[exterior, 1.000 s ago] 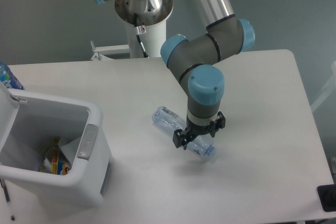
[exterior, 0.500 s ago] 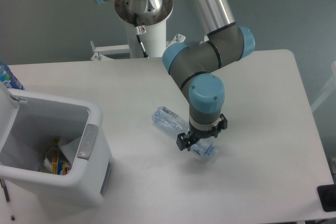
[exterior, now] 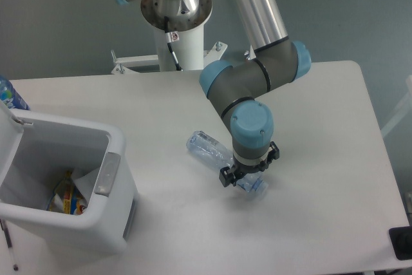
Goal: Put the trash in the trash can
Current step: 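Lower the gripper and close it around the bottle cap end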
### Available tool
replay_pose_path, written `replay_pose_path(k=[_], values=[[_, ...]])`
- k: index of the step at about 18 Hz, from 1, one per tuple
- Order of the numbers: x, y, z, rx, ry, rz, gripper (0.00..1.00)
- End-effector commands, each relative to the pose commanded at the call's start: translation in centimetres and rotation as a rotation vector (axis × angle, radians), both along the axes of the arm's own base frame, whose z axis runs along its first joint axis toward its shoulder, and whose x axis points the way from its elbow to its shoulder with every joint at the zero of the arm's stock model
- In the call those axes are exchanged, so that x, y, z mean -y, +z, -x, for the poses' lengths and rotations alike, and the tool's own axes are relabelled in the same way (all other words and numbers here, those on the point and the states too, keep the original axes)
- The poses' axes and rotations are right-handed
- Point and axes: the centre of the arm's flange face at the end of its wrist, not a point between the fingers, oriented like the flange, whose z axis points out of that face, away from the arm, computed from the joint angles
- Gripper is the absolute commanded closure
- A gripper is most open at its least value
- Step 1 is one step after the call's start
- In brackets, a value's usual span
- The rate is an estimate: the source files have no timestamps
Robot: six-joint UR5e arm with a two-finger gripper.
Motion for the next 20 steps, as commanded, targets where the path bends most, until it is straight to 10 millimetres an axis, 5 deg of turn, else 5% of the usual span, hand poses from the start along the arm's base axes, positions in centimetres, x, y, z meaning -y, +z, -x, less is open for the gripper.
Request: replay_pose_path(k=[4, 8, 12, 20], values=[[-0.1, -0.4, 0.1, 0.003, 0.006, 0.007, 0.08], [-0.5, -0.1, 0.2, -0.001, 0.027, -0.011, 0.37], [-0.9, 0.4, 0.5, -0.010, 0.043, -0.023, 0.55], [-1.5, 2.8, 0.8, -0.020, 0.039, -0.070, 0.65]])
